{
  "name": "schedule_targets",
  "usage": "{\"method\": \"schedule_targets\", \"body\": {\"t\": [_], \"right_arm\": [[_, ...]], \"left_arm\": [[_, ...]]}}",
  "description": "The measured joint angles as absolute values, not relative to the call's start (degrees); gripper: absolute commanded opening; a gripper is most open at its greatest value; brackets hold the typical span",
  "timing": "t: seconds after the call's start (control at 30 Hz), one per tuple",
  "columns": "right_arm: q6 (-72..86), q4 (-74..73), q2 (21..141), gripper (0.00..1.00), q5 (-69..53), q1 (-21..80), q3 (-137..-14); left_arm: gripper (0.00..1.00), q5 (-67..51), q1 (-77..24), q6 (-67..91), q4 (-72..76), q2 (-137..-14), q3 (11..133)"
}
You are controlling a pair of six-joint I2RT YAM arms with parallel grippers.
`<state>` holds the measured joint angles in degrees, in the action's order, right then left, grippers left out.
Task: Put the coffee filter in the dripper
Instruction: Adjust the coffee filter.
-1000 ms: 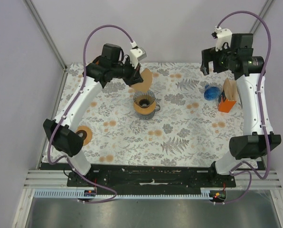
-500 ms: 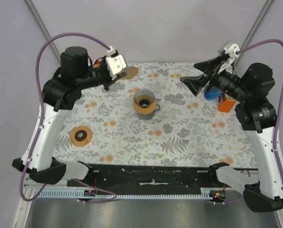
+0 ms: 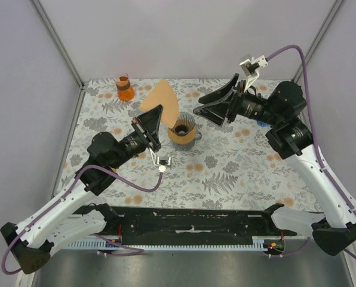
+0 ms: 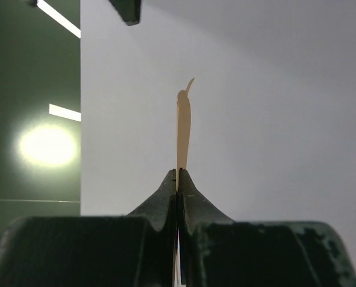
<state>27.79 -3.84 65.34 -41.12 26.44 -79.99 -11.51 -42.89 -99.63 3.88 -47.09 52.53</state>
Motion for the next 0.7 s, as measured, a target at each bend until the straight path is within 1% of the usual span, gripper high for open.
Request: {"method": "schedule_targets", "body": {"t": [0.03, 0.13, 0.17, 0.37, 0.47, 0.57, 0.7], "right_arm": [[28.51, -3.29, 65.49, 0.68, -41.06, 27.94, -79.81], [30.22, -1.50, 66.02, 0.58, -41.34, 30.59, -79.18], [30.89, -0.82, 66.48, 0.56, -41.67, 30.94, -79.13], [32.80, -0.21, 70.19, 0.54, -41.89, 31.03, -78.96], [33.52, -0.43, 70.96, 0.45, -42.24, 31.03, -78.41], [34.52, 0.21, 72.20, 0.45, -43.46, 31.57, -78.41], [34.35, -0.45, 73.03, 0.49, -43.51, 33.52, -78.41]], "left_arm": [[0.02, -11.55, -42.89, -102.26, 7.03, -47.16, 50.24], [0.02, -12.08, -42.96, -107.18, 13.87, -46.65, 45.10], [0.02, -12.12, -43.07, -108.33, 15.79, -46.30, 43.75], [0.02, -12.25, -43.59, -111.77, 23.68, -43.09, 39.81], [0.02, -12.56, -43.66, -112.27, 25.34, -41.78, 38.83], [0.02, -12.58, -43.81, -112.53, 26.26, -41.63, 38.68], [0.02, -12.56, -43.90, -112.66, 26.52, -41.69, 38.68]]}}
